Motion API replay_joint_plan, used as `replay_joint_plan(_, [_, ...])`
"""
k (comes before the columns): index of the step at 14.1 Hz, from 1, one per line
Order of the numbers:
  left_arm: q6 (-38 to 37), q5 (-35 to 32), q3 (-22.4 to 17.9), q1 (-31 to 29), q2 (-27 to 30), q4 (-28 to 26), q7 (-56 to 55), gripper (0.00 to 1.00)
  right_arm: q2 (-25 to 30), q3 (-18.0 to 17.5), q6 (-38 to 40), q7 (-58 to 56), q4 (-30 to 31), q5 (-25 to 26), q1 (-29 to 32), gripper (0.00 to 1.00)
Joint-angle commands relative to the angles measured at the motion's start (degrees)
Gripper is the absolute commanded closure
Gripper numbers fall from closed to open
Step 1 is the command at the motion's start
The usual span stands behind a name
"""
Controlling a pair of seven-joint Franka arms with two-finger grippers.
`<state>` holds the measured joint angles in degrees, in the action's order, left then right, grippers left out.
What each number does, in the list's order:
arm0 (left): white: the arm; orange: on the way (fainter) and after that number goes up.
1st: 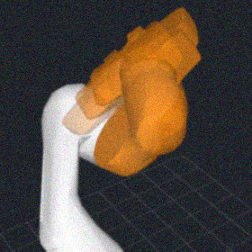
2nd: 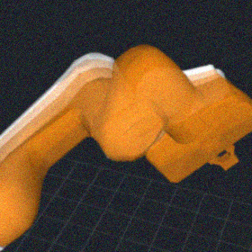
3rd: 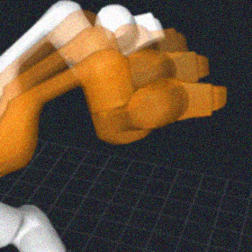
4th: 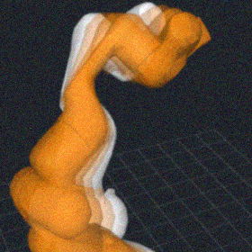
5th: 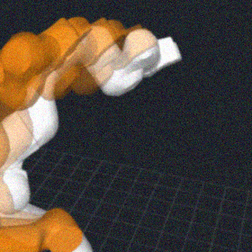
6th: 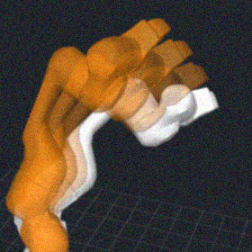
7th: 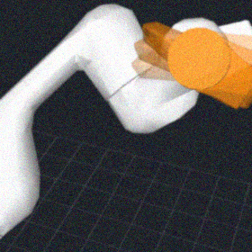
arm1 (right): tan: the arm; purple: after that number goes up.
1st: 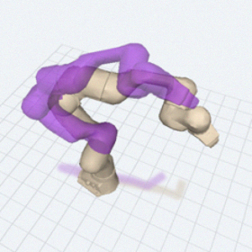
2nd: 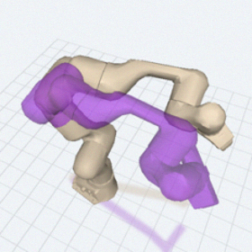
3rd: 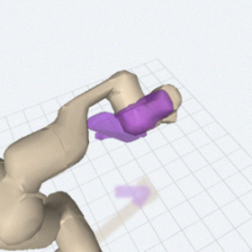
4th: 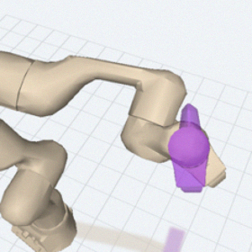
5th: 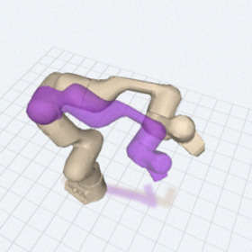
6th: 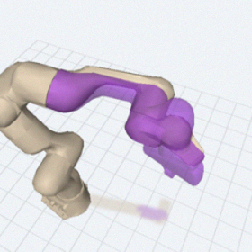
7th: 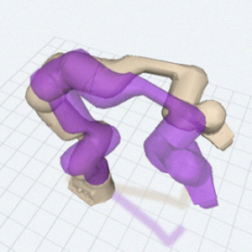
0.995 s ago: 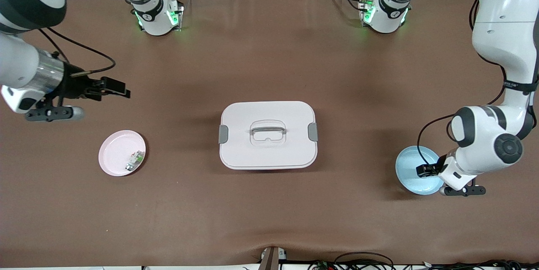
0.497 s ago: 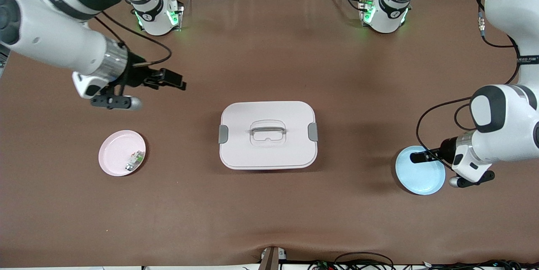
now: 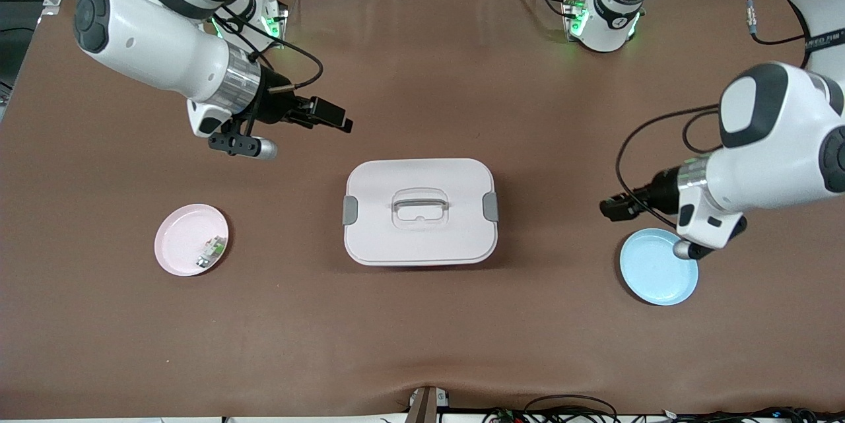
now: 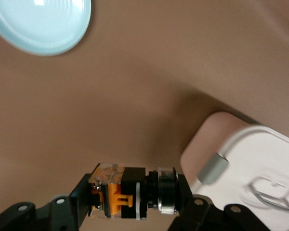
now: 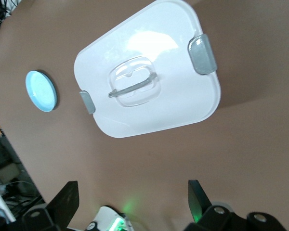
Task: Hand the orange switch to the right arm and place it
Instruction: 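Lift the orange switch with the left gripper while the right gripper approaches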
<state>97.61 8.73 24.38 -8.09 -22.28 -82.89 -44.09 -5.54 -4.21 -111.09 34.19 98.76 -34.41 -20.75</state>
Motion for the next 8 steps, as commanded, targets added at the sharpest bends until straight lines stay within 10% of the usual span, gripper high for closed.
replay_joint_plan(1, [-3.3, 0.6, 5.5, -0.2, -0.3, 2.4, -10.9, 1.00, 3.3, 0.5, -6.1, 0.9, 5.7, -4.6, -1.9, 0.00])
replay_joint_plan(8, [-4.1, 5.8, 13.9, 0.3, -0.9, 2.8, -26.9, 1.00, 3.7, 0.5, -20.6, 3.5, 11.4, -10.2, -8.3, 0.00])
